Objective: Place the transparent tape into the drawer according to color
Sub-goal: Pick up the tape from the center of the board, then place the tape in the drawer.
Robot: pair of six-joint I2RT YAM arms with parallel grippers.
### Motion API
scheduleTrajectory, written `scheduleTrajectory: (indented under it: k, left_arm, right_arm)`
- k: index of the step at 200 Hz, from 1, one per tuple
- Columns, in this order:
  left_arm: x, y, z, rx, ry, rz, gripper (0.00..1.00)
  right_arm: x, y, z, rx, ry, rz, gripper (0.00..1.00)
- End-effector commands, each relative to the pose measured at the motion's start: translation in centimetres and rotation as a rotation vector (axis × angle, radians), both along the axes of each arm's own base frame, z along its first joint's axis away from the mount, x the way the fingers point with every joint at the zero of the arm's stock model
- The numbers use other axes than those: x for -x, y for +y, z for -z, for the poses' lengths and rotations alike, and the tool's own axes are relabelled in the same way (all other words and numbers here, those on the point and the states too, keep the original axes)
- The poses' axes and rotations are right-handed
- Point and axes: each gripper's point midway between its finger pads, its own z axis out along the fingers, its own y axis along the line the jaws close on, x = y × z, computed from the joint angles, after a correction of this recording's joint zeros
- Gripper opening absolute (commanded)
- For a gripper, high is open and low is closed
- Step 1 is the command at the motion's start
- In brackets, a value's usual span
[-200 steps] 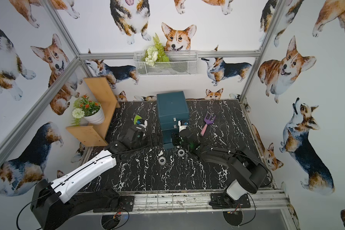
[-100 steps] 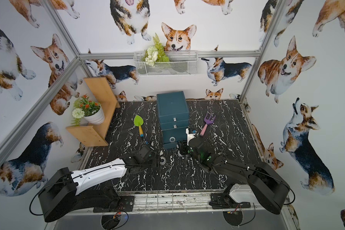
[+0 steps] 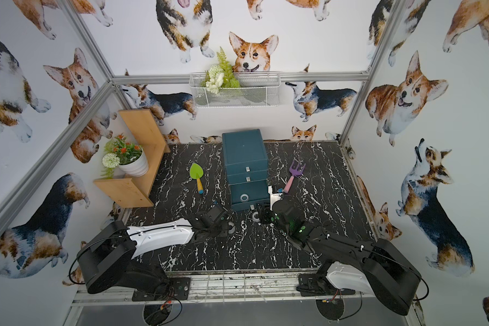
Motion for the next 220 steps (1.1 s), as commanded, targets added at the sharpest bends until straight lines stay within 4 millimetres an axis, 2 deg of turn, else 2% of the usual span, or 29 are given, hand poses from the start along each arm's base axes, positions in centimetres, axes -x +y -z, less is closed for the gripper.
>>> scheduleTrajectory:
  k: [1, 32, 36, 54, 66, 98, 101, 116, 135, 150, 165, 178, 197, 220]
  left_arm:
    - [0.1, 0.3, 0.7, -0.036, 0.013, 0.014, 0.39]
    - [0.1, 0.4, 0.9, -0.048, 0.018, 0.012, 0.25]
    - [0.1, 0.4, 0.9, -0.048, 0.018, 0.012, 0.23]
    - [0.2, 0.6, 0.6, -0.050, 0.017, 0.011, 0.16]
    - [0.0, 0.6, -0.1, -0.047, 0.005, 0.010, 0.11]
    - [-0.2, 0.7, -2.6, -0.038, -0.030, 0.012, 0.08]
    - [-0.9, 0.0, -4.0, -0.014, -0.056, 0.014, 0.08]
    - [-1.3, -0.2, -6.2, 0.004, -0.094, 0.016, 0.07]
    - [-2.6, -0.9, -10.2, 0.049, -0.172, 0.017, 0.07]
    - [-4.1, -2.1, -13.1, 0.081, -0.228, 0.022, 0.08]
    - [-5.9, -3.1, -15.2, 0.088, -0.271, 0.026, 0.09]
    - [-7.7, -4.1, -16.5, 0.087, -0.306, 0.026, 0.09]
    - [-10.0, -5.4, -17.2, 0.077, -0.339, 0.028, 0.08]
    - [-12.0, -7.0, -16.6, 0.059, -0.352, 0.037, 0.09]
  right_arm:
    - [-0.1, -0.5, 0.0, 0.002, -0.001, 0.025, 0.43]
    - [0.0, -0.9, 0.2, 0.008, -0.005, 0.038, 0.43]
    - [0.0, -1.0, -0.8, -0.010, -0.026, 0.041, 0.43]
    - [0.0, -1.1, -0.7, -0.007, -0.024, 0.044, 0.43]
    - [0.1, -1.1, -0.4, -0.002, -0.018, 0.048, 0.43]
    - [0.2, -1.4, 0.0, -0.001, -0.013, 0.052, 0.43]
    - [0.2, -1.4, -0.1, -0.002, -0.014, 0.053, 0.43]
    - [0.3, -1.6, 0.0, -0.003, -0.013, 0.061, 0.43]
    - [0.4, -1.8, 0.0, -0.007, -0.016, 0.067, 0.43]
    - [0.5, -2.0, 0.0, -0.009, -0.018, 0.074, 0.44]
    - [0.5, -2.2, 0.1, -0.007, -0.016, 0.079, 0.43]
    - [0.6, -2.3, 0.4, -0.005, -0.011, 0.082, 0.43]
    - [0.8, -2.5, 0.7, 0.001, -0.001, 0.086, 0.43]
    - [1.1, -2.9, 1.0, 0.003, 0.005, 0.093, 0.43]
